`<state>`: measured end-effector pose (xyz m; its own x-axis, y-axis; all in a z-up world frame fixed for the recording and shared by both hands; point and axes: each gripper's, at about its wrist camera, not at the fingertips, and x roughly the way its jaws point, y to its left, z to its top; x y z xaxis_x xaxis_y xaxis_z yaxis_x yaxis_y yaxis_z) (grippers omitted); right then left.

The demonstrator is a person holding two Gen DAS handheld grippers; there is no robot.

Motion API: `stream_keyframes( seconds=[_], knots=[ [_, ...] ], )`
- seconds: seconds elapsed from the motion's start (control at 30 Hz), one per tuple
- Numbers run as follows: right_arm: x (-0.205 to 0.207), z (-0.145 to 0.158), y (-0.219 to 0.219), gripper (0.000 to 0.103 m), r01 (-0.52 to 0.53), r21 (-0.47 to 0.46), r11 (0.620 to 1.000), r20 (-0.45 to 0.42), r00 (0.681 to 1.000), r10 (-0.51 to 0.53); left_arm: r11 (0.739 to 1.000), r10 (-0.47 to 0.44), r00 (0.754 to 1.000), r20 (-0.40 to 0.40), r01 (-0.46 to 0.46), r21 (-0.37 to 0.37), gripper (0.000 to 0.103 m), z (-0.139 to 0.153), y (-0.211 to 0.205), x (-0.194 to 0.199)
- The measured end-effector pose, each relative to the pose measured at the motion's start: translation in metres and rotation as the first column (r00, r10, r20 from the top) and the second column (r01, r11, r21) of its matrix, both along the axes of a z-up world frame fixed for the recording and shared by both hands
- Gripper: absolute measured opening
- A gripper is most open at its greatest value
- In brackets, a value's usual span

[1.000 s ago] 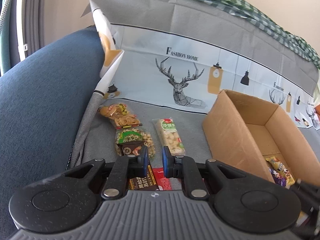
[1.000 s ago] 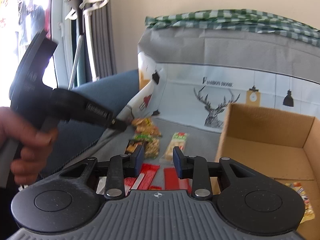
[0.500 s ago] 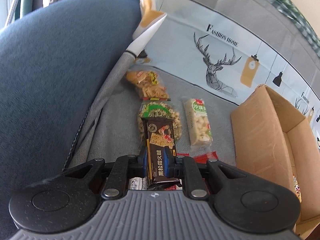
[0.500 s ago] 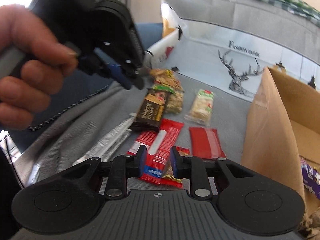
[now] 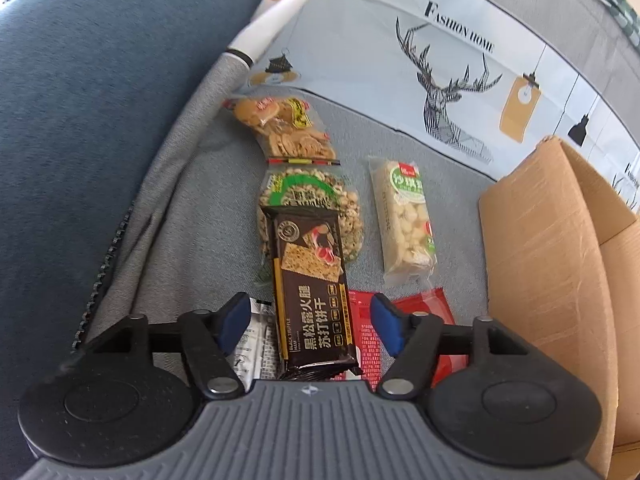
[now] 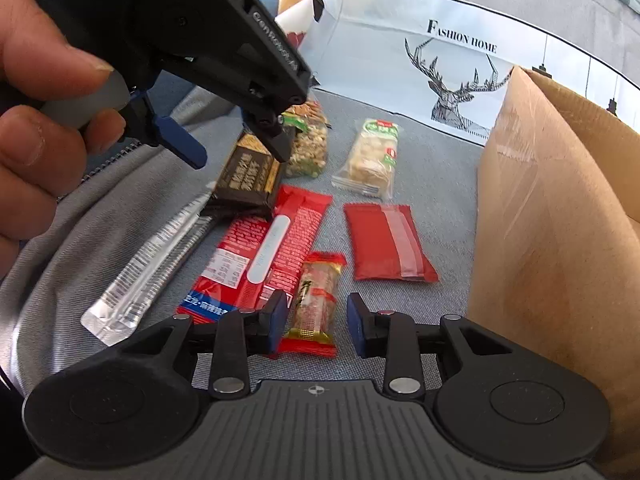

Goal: Organize snacks
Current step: 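Grasp the dark biscuit pack with left tool while right tool grasps small red-wrapped snack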

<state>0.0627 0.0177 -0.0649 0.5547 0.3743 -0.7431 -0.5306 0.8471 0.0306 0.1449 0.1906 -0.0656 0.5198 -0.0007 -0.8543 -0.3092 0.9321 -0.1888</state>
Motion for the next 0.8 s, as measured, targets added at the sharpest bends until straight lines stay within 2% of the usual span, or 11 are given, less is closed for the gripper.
stream_keyframes(
  seconds=[0.53,0.57,0.63,0.73,0.8],
  knots=[
    [0.005,-0.003,0.002,0.034,0.025,-0.041,0.999,0.003,1.000,-0.025,0.998,-0.032,0.998,-0.047,0.034,0.043,0.074,-0.013,-0.011,0.011],
    [0.005,-0.003,0.002,0.034,0.025,-0.041,0.999,0.003,1.000,-0.025,0.998,-0.034,0.998,-0.047,0.037,0.044,0.074,-0.013,-0.011,0.011],
    [0.006,-0.004,0.001,0.023,0.021,-0.031,0.999,-0.005,1.000,-0.021,0.998,-0.039,0.998,-0.047,0.041,0.050,0.074,-0.013,-0.012,0.011],
    [0.006,-0.004,0.000,0.020,0.013,-0.019,1.000,-0.012,1.000,-0.013,0.998,-0.043,0.998,-0.051,0.045,0.053,0.071,-0.013,-0.013,0.011],
    [0.006,-0.004,0.000,0.019,0.011,-0.008,1.000,-0.014,1.000,-0.011,0.997,-0.048,0.997,-0.053,0.051,0.054,0.062,-0.014,-0.014,0.011]
  ],
)
